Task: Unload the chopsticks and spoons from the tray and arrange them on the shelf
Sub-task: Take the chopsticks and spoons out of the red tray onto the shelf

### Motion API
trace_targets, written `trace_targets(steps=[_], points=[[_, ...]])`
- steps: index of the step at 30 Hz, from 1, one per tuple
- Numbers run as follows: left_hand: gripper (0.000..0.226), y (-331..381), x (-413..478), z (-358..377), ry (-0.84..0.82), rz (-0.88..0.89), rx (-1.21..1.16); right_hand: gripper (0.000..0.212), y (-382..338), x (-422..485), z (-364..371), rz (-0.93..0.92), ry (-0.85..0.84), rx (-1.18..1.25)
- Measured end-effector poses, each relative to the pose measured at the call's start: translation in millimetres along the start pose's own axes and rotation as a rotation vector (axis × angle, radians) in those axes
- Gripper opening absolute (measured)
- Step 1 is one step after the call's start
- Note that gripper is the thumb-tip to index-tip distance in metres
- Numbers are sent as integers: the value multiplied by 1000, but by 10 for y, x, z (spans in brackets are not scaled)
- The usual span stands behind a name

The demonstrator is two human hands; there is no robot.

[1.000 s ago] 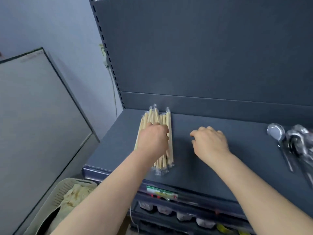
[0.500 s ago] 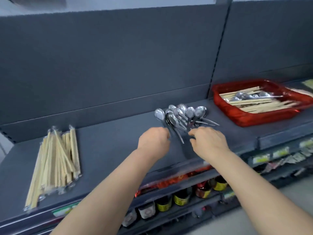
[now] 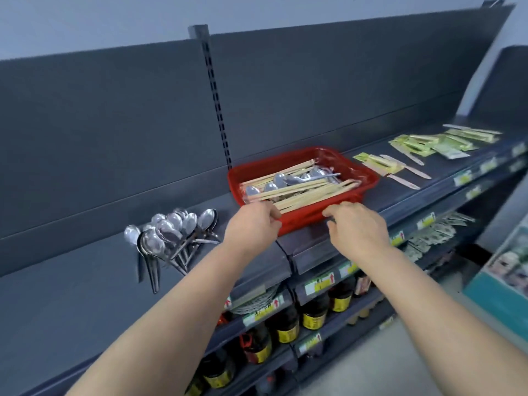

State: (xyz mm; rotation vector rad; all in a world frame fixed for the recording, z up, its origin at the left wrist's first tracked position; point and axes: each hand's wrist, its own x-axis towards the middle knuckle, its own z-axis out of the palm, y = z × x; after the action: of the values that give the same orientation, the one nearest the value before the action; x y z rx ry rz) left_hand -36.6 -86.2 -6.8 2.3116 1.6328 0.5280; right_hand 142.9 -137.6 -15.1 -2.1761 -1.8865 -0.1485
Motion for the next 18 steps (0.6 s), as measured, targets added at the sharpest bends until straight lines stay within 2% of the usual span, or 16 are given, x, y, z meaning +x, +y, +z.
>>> trace_targets(steps=[10, 15, 18], points=[[20, -29, 853, 162, 54, -70, 63, 34, 317, 801, 244, -41, 45, -43], [20, -159, 1457, 323, -73, -111, 150, 35, 459, 1185, 376, -54, -6, -57], [26, -148, 1732, 460, -121, -107, 202, 28, 568, 1366, 410, -37, -41, -36]])
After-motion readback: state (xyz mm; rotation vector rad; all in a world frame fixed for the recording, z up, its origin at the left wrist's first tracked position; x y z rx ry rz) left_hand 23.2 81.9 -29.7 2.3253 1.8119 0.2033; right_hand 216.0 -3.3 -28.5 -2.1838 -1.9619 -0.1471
